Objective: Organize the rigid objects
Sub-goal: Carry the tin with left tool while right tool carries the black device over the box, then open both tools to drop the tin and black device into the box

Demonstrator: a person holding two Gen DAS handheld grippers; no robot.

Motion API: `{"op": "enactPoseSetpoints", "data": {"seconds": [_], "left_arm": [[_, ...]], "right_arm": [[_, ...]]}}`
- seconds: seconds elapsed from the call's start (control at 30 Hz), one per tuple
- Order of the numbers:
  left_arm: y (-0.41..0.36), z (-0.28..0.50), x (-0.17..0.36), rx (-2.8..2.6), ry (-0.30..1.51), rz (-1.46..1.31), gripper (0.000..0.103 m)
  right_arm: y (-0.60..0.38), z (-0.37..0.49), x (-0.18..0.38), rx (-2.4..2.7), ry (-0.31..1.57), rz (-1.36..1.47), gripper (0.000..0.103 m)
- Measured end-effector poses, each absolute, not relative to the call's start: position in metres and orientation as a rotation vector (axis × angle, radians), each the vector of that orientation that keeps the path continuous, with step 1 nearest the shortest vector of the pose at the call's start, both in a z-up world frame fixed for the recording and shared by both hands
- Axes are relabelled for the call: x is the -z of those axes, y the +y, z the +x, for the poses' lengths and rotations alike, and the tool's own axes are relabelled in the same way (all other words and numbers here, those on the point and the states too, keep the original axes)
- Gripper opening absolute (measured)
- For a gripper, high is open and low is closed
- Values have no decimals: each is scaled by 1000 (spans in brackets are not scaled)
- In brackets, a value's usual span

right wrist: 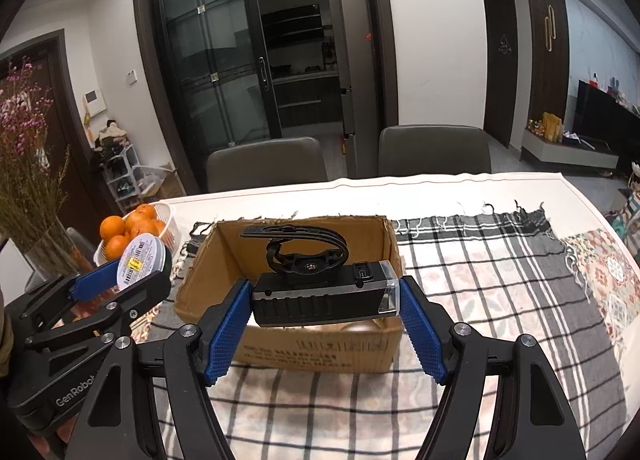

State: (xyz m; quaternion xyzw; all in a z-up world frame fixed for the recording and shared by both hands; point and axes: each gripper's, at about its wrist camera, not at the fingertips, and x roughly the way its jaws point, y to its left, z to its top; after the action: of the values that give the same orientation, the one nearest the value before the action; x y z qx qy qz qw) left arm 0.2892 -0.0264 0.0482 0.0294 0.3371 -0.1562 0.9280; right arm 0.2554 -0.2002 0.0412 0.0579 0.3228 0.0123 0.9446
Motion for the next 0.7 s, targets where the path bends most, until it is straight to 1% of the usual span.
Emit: {"op": "enactPoseSetpoints", "data": {"seconds": [0.47, 0.7], "left_arm": [[-43, 347, -31, 342, 843, 91, 51], [-48, 368, -13, 333, 921, 140, 51]], "right_arm": [[-213, 315, -32, -29, 786, 81, 74], [-214, 339, -12, -35, 871, 53, 74]]}}
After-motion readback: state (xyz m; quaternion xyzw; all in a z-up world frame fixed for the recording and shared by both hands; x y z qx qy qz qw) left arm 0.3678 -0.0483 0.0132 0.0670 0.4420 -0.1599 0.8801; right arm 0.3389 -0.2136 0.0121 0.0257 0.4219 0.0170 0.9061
